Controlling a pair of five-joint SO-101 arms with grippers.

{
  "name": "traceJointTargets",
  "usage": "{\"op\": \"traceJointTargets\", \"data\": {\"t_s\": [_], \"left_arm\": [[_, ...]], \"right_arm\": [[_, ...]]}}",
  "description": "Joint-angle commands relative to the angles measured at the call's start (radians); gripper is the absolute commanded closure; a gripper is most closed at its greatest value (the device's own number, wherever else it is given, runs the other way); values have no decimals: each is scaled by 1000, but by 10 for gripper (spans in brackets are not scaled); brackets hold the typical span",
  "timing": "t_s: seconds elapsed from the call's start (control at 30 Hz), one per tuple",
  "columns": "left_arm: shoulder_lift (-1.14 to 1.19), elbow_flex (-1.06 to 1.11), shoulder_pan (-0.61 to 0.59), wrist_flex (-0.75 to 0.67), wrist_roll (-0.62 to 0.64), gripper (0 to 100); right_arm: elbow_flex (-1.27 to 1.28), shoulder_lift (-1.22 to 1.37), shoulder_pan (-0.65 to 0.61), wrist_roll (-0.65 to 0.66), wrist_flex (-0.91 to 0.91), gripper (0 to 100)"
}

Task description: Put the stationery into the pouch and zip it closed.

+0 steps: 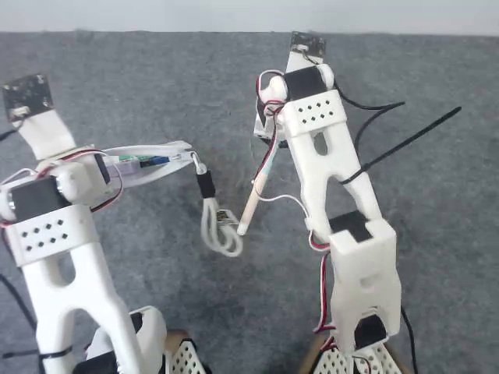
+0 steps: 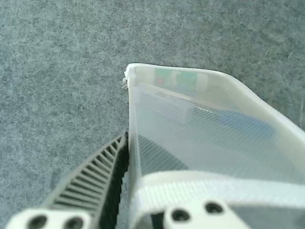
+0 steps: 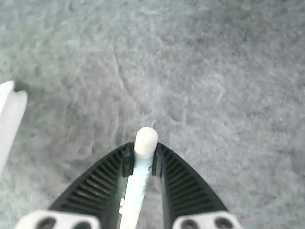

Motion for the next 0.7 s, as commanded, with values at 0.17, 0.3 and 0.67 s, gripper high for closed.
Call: {"op": "traceJointTargets", "data": {"t_s": [0.17,0.3,0.67], "left_arm": [[-11,-7,2,-29,-11,987],[-11,-7,2,-29,-9,987],[-11,-7,3,-31,-9,987]], "right_arm": [[150,-260,-119,64,42,993],[219,-358,-154,91,41,993],[420,-588,-160,91,-61,993]]}}
